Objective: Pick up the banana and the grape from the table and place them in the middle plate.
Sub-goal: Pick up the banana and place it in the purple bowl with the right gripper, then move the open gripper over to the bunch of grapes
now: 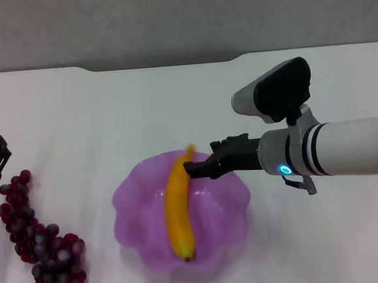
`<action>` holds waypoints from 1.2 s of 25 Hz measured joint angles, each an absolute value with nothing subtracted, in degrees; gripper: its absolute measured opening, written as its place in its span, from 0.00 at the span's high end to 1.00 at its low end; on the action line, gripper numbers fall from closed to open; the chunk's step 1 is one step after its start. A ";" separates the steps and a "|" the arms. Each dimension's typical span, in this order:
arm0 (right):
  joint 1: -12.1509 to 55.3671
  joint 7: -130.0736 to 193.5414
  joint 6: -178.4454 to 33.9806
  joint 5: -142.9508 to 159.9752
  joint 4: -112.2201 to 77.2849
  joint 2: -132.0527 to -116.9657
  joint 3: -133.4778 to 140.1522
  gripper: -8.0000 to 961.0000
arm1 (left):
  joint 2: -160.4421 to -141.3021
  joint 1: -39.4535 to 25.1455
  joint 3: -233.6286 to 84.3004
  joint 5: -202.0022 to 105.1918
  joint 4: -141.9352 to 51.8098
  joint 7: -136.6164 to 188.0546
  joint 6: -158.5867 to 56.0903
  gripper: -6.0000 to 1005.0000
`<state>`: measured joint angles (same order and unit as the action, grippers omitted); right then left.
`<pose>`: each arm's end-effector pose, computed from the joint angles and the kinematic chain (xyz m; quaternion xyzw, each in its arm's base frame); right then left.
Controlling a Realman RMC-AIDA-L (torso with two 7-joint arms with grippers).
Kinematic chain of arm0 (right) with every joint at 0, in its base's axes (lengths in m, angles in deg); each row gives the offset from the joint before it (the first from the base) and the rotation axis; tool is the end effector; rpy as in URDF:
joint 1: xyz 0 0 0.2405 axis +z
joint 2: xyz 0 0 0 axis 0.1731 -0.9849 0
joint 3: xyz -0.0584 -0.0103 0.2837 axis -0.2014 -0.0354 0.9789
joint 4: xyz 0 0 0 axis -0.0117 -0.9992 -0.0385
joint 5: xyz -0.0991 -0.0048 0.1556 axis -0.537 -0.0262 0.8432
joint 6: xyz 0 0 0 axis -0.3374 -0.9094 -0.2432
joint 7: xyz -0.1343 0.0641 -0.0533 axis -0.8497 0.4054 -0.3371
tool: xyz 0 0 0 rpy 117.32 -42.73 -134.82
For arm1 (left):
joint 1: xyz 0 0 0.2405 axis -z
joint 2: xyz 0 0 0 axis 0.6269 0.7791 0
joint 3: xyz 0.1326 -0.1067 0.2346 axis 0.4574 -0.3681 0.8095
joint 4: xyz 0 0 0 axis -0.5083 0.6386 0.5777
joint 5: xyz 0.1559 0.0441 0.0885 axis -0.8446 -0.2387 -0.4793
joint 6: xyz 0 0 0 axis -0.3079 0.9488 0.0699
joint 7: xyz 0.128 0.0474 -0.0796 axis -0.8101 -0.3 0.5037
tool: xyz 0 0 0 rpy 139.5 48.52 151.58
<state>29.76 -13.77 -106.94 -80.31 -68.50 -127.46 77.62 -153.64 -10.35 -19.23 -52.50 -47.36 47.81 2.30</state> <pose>0.1922 0.4001 -0.1236 -0.9150 0.3064 0.0738 0.2521 -0.3794 0.3558 0.0116 -0.6367 -0.3439 -0.2906 0.6260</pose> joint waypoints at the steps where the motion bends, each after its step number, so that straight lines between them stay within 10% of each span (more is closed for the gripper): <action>1: 29.67 -13.78 -106.72 -80.31 -68.53 -127.44 77.55 0.25 | -153.64 -10.35 -19.23 -52.50 -47.36 47.81 2.29 0.13; 12: 22.49 -23.71 -97.46 -80.52 -74.42 -127.06 76.63 0.07 | -153.64 -10.59 -19.23 -52.50 -47.36 47.97 2.21 0.13; 30: 12.76 -22.17 -46.83 -81.99 -65.59 -127.02 58.28 0.08 | -153.71 -10.83 -19.32 -52.41 -47.49 48.68 2.21 0.13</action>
